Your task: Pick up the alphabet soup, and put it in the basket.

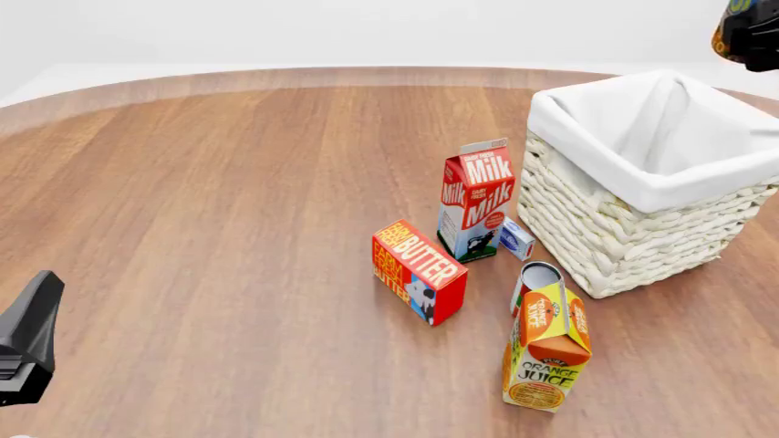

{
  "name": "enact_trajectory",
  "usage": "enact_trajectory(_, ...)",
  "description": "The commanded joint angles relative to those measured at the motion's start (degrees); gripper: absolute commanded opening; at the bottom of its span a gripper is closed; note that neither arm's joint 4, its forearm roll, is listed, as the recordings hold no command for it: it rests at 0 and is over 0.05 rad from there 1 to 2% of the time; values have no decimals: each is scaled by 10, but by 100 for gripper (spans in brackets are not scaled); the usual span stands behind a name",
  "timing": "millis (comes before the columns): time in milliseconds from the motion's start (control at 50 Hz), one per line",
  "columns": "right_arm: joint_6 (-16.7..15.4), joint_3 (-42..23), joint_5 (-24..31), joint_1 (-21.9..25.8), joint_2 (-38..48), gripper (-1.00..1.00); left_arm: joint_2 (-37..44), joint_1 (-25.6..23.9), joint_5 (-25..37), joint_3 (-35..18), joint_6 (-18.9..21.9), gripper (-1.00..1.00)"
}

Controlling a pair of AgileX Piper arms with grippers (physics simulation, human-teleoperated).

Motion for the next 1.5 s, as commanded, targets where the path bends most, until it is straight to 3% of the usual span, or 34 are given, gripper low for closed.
enact_trajectory(20, 3, -46, 23, -3, 31, -100, 0, 0, 0, 0, 0, 100)
enact_trajectory(380, -25, -85, 53, -12, 81, -100, 0, 0, 0, 0, 0, 100)
enact_trajectory(940, -64, -164, 104, 12, 149, -100, 0, 0, 0, 0, 0, 100)
enact_trajectory(1500, -89, -161, 111, 10, 184, -100, 0, 0, 0, 0, 0, 100)
